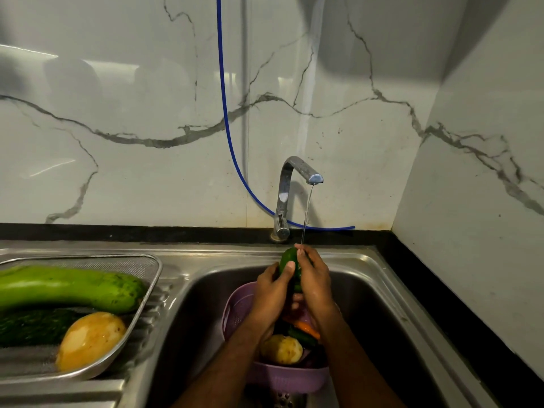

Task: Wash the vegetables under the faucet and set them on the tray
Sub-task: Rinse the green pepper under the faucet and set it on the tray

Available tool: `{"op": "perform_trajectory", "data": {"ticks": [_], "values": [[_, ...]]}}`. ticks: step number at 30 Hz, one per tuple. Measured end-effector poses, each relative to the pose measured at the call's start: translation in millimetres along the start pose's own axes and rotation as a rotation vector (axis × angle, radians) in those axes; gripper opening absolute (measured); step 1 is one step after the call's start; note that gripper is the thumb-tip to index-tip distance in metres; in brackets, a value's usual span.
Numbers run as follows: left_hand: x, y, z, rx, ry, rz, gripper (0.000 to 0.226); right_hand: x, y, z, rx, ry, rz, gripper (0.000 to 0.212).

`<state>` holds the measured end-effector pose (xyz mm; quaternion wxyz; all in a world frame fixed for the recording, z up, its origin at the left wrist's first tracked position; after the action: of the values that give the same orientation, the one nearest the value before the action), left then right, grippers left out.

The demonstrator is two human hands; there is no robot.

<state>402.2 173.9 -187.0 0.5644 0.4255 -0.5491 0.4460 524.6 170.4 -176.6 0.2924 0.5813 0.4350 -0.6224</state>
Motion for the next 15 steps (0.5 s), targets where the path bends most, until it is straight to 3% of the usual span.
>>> {"op": "perform_trajectory", "data": {"ticks": [3, 6, 9, 11, 15], "values": [[-1.8, 1.3, -0.5, 0.006, 0.027, 0.019, 0.029, 10.3, -13.6, 3.7, -0.15, -0.087, -0.07, 0.03], [-5.1, 1.9, -1.6, -0.018, 0.053, 0.072, 0.032, 10.6, -18.7, 7.0, -0.188, -0.023, 0.024, 0.042], [-1.6, -3.4, 0.1, -0.025, -0.015, -0.024, 0.032, 2.1, -8.5, 8.2, -0.041, 0.027, 0.197, 0.052], [3.4, -4.3, 4.1, 0.007, -0.078, -0.112, 0.032, -0.2, 0.0, 7.3, 0.069, 0.006, 0.241, 0.047], [6.6, -8.5, 9.2, -0.042, -0.217, -0.256, 0.038, 16.2, 5.8, 0.3, 0.149, -0.2, -0.031, 0.032]]}}
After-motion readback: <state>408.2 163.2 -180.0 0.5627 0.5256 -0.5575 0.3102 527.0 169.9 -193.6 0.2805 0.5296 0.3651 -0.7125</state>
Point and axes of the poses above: each hand's wrist, its own z-axis away from the middle knuckle, its own y-axis out of the back of the hand, x = y × z, the point moved 10 cm from there along -z, towards the middle knuckle, and after that the axes turned 9 degrees about -z, right-handed, at the moved point
